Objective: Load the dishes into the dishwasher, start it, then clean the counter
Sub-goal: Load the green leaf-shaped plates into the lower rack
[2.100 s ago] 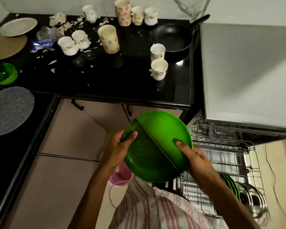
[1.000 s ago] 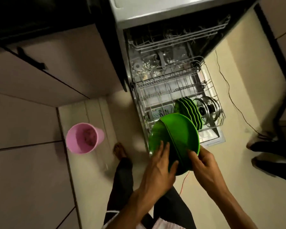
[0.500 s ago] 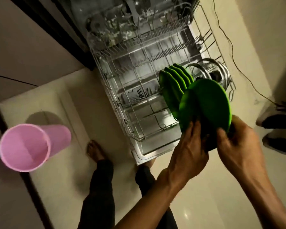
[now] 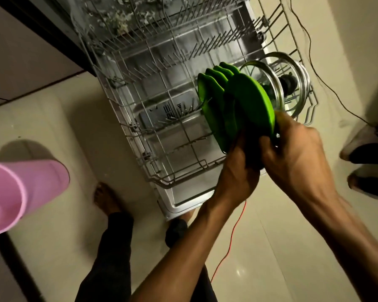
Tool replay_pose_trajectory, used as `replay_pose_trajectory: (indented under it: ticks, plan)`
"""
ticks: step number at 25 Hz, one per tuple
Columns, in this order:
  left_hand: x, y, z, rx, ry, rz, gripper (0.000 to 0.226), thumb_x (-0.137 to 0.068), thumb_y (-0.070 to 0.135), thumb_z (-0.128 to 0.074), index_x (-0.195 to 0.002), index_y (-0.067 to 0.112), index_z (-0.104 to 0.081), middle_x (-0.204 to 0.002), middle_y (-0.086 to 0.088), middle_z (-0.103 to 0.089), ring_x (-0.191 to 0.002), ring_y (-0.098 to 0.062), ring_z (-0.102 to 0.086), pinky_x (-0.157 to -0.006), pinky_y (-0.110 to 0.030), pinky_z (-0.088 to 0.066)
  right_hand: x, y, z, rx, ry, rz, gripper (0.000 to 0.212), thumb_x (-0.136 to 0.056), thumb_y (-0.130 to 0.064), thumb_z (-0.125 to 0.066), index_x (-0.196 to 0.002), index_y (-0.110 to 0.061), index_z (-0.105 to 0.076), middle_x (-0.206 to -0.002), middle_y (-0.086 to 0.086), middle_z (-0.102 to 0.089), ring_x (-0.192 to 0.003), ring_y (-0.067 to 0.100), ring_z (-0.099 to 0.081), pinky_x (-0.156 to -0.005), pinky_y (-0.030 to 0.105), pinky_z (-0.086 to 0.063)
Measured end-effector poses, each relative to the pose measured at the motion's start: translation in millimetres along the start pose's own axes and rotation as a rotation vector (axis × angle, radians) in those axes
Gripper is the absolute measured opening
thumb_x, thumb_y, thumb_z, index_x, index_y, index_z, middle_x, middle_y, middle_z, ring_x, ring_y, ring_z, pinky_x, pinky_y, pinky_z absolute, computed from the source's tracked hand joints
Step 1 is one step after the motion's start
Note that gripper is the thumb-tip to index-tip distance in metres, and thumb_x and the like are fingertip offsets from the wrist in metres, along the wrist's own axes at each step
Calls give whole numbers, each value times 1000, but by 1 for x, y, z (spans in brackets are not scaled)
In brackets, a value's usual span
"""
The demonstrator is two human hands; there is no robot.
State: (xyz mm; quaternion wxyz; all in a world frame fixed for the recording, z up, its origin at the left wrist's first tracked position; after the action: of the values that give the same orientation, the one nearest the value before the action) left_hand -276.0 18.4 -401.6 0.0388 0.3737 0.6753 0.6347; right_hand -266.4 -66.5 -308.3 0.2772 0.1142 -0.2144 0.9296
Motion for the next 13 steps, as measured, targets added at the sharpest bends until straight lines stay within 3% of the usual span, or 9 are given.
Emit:
replay_pose_trajectory:
  ticks: [3,6,10,12,13]
  plan:
    - [-15,1,10,-7,33,31,53,-92,28,-45,-141,10,-43,-134,-1,-55,-115,1,-53,-87,-5,-41,-21,-4,-11,11,-34,45,21,-88,-18,-51,-105,-5,-55,-79,19,-62,-68,39,-58,-60,41,-50]
    - [-23,-4,18,-26,60,72,51,-90,32,-43,-136,12,-47,-119,10,-52,-96,20,-48,-82,3,-35,-36,-5,-25,61,-80,46,18,-90,-19,-51,-101,-4,-51,-79,18,-56,-69,37,-54,-59,37,-42]
    - [-29,-14,27,-5,47,147,53,-83,41,-43,-123,9,-56,-113,-4,-60,-96,-5,-54,-90,-24,-42,-49,-10,-37,118,-106,41,21,-92,-17,-52,-105,-1,-52,-83,19,-53,-73,36,-51,-65,37,-40]
    - [-33,-16,29,-23,25,200,57,-80,38,-38,-122,4,-57,-112,-9,-60,-91,-2,-53,-90,-27,-43,-55,-13,-39,123,-120,24,23,-91,-16,-53,-107,1,-53,-93,27,-59,-86,45,-57,-68,40,-41]
    - [-35,-17,30,-5,30,207,49,-81,40,-38,-115,12,-61,-105,-7,-60,-85,-2,-54,-88,-30,-46,-58,-13,-40,126,-131,20,24,-90,-14,-54,-108,2,-54,-94,27,-59,-91,47,-58,-68,39,-40]
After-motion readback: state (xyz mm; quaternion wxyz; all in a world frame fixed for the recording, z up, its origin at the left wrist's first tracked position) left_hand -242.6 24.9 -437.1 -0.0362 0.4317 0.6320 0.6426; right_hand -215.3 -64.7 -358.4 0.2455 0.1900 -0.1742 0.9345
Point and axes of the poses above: each hand's wrist, its own x-axis away from the middle knuckle, its own z-axis out of the back of the hand, y = z × x, the point moved 1 cm from there along -x, towards the middle knuckle
